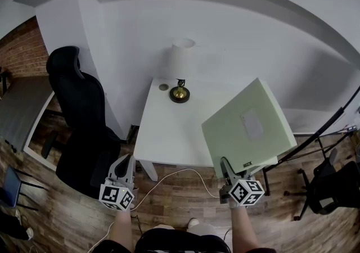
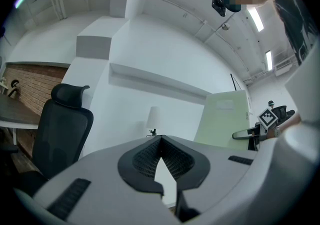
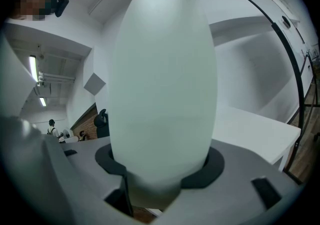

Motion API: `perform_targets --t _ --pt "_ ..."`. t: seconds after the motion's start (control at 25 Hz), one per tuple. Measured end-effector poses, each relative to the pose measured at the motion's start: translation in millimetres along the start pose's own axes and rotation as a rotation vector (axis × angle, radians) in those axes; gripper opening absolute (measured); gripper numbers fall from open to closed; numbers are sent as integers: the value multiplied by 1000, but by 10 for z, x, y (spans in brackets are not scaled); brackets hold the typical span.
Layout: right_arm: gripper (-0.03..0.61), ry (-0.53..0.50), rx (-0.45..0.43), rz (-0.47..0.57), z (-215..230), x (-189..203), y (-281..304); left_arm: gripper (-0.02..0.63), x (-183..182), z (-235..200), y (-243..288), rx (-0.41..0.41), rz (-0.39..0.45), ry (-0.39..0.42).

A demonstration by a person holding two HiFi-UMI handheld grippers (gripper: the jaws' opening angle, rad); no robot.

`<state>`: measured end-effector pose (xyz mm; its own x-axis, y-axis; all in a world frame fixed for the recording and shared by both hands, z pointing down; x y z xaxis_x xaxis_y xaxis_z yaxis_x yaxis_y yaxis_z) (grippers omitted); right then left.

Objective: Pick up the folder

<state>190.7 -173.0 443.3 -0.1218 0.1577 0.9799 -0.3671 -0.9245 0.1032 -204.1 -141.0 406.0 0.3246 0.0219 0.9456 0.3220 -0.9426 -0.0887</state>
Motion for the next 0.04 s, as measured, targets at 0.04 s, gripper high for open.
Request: perform_targets --t 0.04 --pt "273 0 -1 0 -4 4 9 12 0 -6 4 -1 -1 -1"
Point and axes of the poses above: the fingertips, and each gripper's own axes: y forward along the fingers, z to its right, x out of its underside, the point moved 3 cm from there along -y, backward along the fingers, and after that the axes turned 13 degrees about -y, right-handed, at the moved point
